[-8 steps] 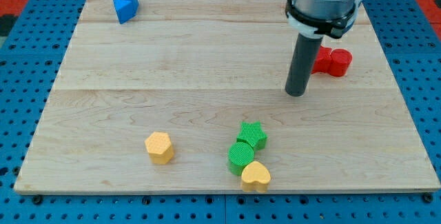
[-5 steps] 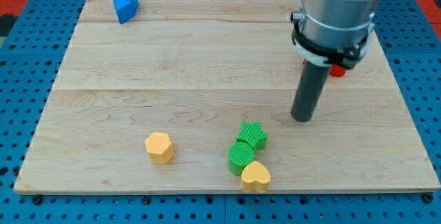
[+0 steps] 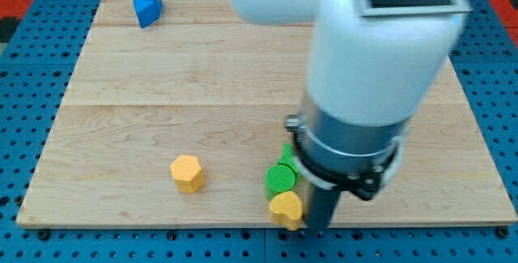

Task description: Slide the yellow heart closer to the yellow hexagon

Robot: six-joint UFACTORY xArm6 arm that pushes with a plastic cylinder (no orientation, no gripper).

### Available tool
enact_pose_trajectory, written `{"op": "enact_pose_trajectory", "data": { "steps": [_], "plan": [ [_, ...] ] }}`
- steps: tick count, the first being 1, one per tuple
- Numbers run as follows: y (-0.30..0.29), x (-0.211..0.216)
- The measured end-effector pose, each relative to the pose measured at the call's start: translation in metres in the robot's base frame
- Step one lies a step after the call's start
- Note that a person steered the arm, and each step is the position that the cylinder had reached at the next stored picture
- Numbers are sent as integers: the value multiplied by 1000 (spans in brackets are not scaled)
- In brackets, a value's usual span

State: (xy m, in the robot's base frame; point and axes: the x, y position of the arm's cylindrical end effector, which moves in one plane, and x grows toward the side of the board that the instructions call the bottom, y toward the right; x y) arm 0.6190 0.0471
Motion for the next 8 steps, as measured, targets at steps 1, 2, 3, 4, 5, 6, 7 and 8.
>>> {"op": "enact_pose_trajectory", "data": {
  "steps": [1, 2, 3, 4, 5, 6, 7, 8],
  "plan": [
    [-36, -1],
    [-85, 0],
    [-136, 0],
    [-168, -18],
    [-168, -62],
    [-168, -111],
    [-147, -120],
    [-123, -139]
  ]
}}
